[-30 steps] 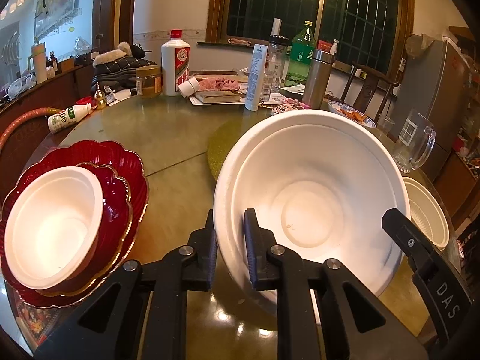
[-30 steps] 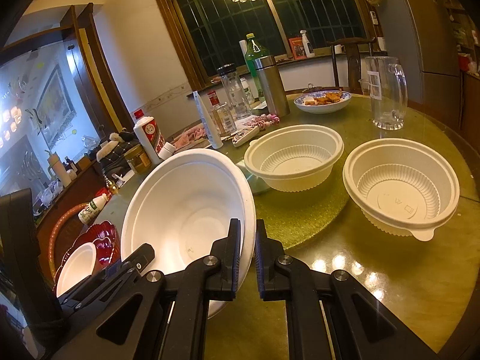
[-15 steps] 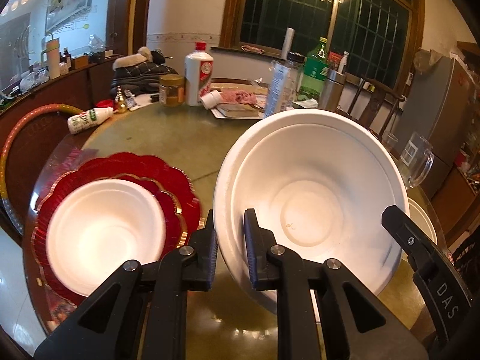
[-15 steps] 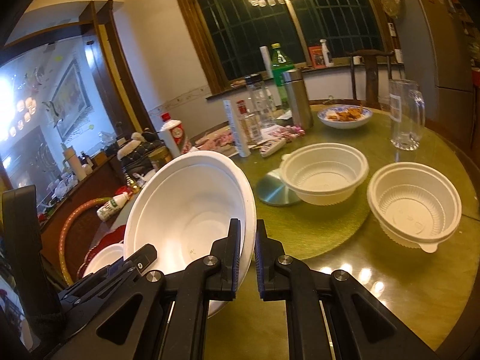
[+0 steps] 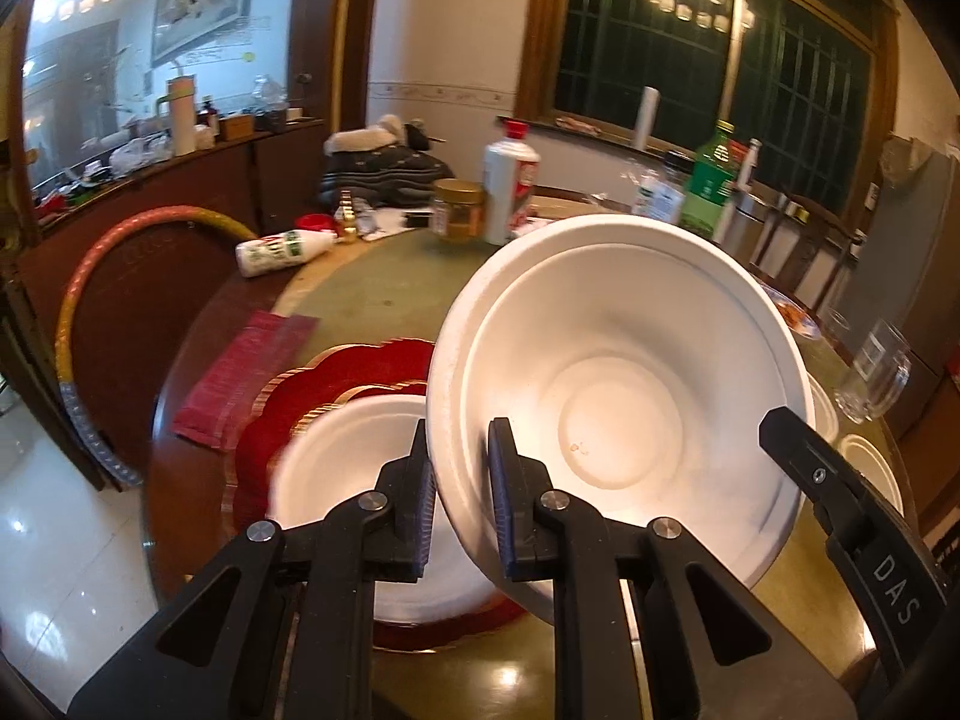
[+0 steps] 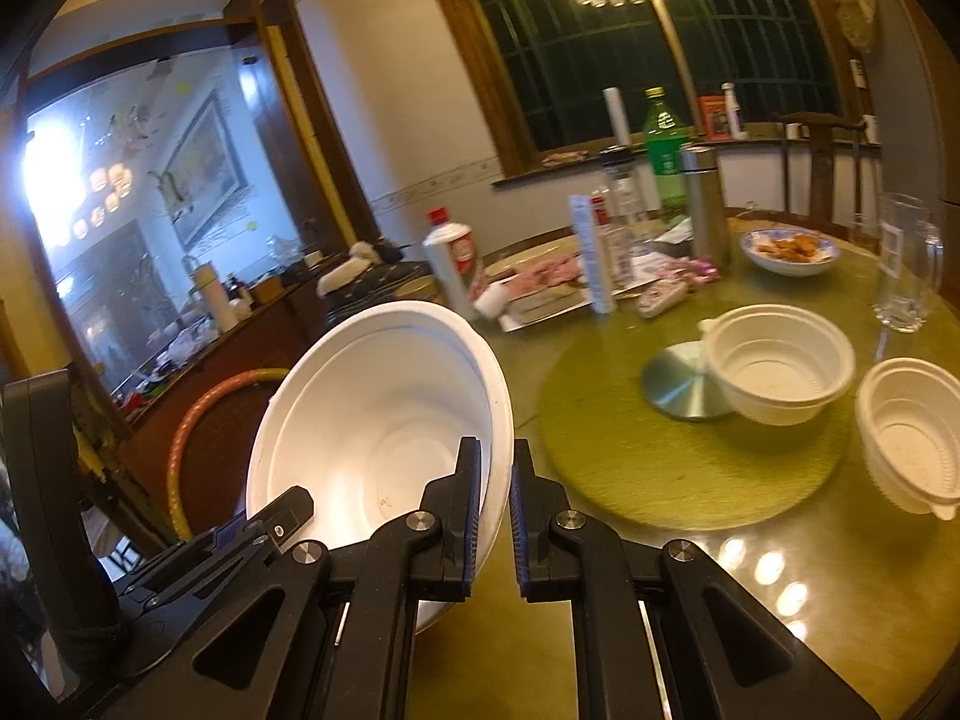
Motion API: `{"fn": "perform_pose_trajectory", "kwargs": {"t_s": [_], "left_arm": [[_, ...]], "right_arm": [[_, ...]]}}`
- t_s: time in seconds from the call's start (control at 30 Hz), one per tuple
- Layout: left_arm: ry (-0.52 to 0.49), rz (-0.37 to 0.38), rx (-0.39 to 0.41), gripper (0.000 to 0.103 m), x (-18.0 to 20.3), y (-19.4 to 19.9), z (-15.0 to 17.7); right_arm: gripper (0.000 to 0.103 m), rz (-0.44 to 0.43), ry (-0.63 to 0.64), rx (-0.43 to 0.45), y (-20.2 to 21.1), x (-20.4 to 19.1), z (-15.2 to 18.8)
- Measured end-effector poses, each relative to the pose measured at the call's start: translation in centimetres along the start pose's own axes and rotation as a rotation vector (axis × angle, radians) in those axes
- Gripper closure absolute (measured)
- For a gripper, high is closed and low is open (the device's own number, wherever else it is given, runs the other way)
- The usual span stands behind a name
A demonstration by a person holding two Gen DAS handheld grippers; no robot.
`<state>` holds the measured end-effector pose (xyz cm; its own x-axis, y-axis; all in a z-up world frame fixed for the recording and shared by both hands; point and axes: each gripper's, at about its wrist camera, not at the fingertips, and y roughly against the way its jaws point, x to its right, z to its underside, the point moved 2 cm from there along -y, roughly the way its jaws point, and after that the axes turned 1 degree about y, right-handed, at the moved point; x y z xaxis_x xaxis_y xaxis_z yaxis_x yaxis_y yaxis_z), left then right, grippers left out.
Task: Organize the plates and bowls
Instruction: 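Lower the white foam bowl onto the bowl on the red plates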
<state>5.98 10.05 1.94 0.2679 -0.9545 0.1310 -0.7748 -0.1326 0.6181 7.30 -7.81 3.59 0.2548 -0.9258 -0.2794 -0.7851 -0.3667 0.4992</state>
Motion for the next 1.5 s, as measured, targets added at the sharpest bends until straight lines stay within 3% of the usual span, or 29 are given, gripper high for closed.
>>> {"fn": "perform_pose_trajectory", "kwargs": {"t_s": [0.47,1.5], "left_arm": [[0.040,-0.090,-0.051,0.089,-5.8,-0.6,0.0],[0.046,-0.121,-0.151,0.089,-7.7,-3.1,1.1]], "right_arm": [[0.094,-0.097,0.071,-0.133,-4.2,-6.2,0.8],[0.093,-0.103,0.073,-0.279,-8.0,-7.3,2.8]]}}
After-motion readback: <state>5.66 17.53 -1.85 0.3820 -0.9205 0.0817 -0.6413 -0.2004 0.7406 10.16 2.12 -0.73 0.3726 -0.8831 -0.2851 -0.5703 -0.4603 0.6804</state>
